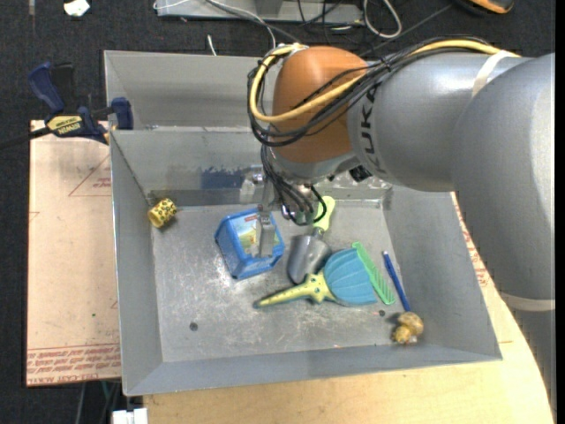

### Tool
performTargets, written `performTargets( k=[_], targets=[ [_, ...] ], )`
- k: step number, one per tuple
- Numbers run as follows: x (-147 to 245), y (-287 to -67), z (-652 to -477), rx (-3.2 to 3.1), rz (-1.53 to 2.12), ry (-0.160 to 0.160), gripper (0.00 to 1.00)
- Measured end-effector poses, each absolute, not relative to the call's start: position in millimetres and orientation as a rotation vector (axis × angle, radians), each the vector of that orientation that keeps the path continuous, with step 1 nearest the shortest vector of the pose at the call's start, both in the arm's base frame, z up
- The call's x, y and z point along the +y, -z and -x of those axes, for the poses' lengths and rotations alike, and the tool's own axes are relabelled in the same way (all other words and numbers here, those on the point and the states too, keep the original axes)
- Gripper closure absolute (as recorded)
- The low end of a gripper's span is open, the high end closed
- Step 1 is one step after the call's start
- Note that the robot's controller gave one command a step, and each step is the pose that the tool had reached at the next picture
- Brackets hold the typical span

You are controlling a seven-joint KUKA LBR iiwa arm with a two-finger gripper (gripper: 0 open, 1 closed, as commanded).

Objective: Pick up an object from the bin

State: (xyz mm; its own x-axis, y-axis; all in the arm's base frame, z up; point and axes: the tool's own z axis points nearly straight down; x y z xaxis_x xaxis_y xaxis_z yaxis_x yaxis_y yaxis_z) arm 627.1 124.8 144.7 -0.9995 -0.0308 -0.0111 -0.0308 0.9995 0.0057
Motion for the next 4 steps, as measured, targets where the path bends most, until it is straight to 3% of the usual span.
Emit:
performTargets(
  k=[1,2,3,4],
  targets=[
    [77,-129,-603.0,3.105,0.389,-0.009,0.0],
    [44,-87,-598.2,3.086,0.35,-0.011,0.0],
    [43,-85,-597.6,3.088,0.353,-0.009,1.0],
    [43,-85,-597.6,3.088,0.353,-0.009,1.0]
  ],
)
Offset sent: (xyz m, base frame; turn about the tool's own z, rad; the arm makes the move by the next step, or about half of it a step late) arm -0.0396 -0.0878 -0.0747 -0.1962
